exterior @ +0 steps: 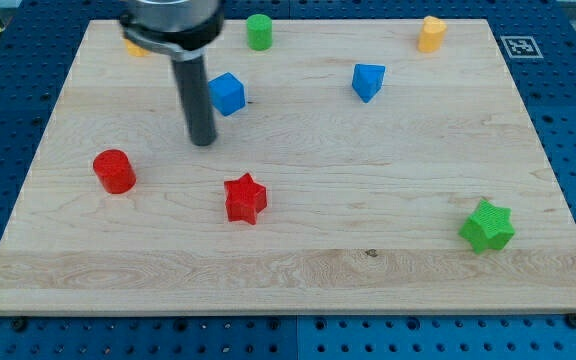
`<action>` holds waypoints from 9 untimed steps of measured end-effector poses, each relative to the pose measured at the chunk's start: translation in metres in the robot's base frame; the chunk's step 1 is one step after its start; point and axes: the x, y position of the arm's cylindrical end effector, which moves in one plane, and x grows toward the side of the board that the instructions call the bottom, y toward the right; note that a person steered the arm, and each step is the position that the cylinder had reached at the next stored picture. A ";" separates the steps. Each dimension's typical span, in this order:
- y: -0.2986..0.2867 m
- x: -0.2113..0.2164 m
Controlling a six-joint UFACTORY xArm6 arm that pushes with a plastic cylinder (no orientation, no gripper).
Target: Push the yellow hexagon to the blue cube
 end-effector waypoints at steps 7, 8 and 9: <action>-0.181 -0.103; -0.175 -0.127; -0.150 -0.168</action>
